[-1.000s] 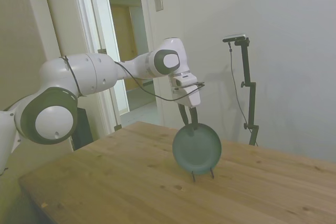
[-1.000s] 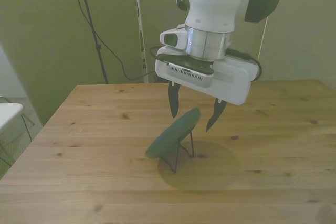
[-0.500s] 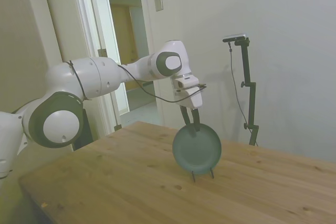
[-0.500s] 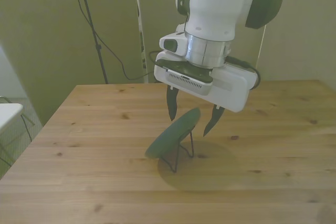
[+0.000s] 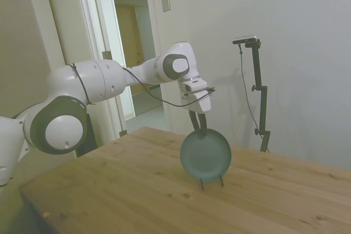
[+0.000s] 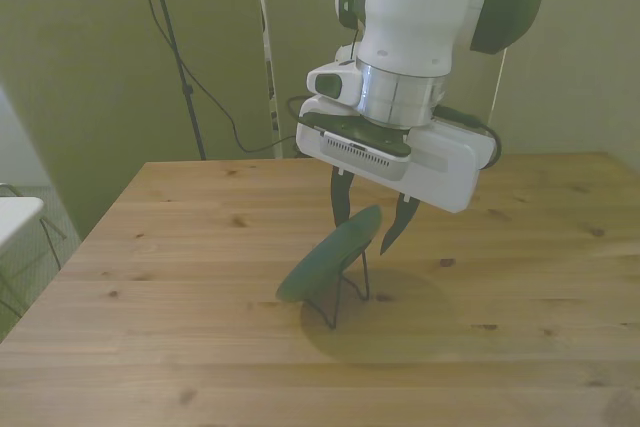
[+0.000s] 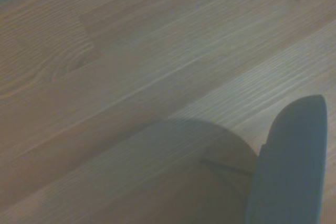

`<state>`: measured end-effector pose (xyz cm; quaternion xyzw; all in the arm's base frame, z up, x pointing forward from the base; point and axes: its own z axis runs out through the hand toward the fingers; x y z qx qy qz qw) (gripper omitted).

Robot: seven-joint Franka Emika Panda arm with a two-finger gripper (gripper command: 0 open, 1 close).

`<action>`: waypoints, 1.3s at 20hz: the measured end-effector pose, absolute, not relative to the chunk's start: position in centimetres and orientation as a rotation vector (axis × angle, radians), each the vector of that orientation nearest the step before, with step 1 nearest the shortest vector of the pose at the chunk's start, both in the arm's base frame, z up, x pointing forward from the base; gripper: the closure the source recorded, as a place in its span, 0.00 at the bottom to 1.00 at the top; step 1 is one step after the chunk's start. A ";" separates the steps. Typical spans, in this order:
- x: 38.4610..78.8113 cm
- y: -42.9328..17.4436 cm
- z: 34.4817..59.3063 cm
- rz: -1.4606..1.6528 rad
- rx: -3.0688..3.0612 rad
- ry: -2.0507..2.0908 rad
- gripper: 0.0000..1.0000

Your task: Unload the plate

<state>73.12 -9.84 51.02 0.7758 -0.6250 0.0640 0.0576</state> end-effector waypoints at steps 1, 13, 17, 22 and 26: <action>73.1 -9.8 51.0 0.194 2.353 -1.894 1.00; 73.0 -10.1 53.0 0.293 2.414 -1.894 1.00; 71.7 -11.3 53.3 0.306 2.449 -1.883 1.00; 69.4 -12.1 54.1 0.320 2.478 -1.896 1.00; 68.1 -11.8 56.4 0.345 2.504 -1.914 1.00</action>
